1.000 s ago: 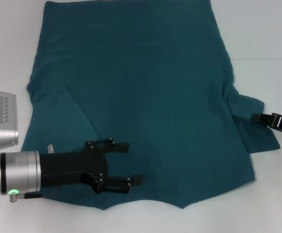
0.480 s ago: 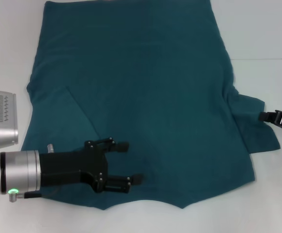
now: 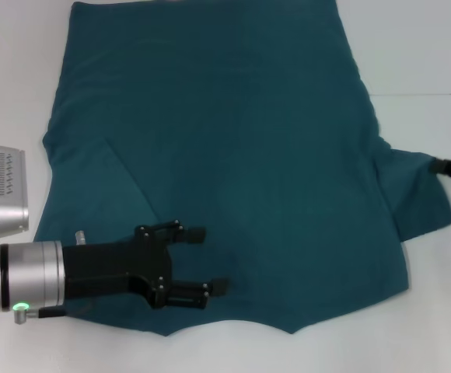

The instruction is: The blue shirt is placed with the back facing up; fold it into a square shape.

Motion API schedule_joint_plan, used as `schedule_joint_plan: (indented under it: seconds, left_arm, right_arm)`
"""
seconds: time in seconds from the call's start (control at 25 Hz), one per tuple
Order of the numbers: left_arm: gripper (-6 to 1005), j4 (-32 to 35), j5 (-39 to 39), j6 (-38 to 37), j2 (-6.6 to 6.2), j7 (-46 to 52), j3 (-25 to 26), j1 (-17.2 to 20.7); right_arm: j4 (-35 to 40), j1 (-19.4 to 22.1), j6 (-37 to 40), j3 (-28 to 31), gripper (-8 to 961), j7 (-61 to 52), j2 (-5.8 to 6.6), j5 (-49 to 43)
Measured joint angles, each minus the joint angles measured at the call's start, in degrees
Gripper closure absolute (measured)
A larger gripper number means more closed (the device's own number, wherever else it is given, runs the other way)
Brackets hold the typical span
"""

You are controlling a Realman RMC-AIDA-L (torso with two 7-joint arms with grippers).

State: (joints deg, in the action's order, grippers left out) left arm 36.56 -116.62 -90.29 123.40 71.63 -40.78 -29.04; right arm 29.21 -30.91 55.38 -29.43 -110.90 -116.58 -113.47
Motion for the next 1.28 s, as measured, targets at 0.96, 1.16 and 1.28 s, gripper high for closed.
schedule_joint_plan:
  seconds: [0.96,1.16,1.28]
  left_arm:
    - [50,-0.15,0.22,0.81,0.18,0.7,0.09,0.36]
    - [49,-0.25,0.16,1.0,0.18,0.79,0.09,0.32]
    - [49,-0.3,0.14,1.3,0.19,0.79,0.09,0.31]
  right_arm:
    - [0.47,-5.3,-9.58,-0.53,956,8.63,1.54,0.38]
    - [0.48,-6.34,-10.02,-0.99,956,9.43,1.54,0.03]
    - [0.37,-6.53,-10.03,-1.3,956,9.45,1.54,-0.06]
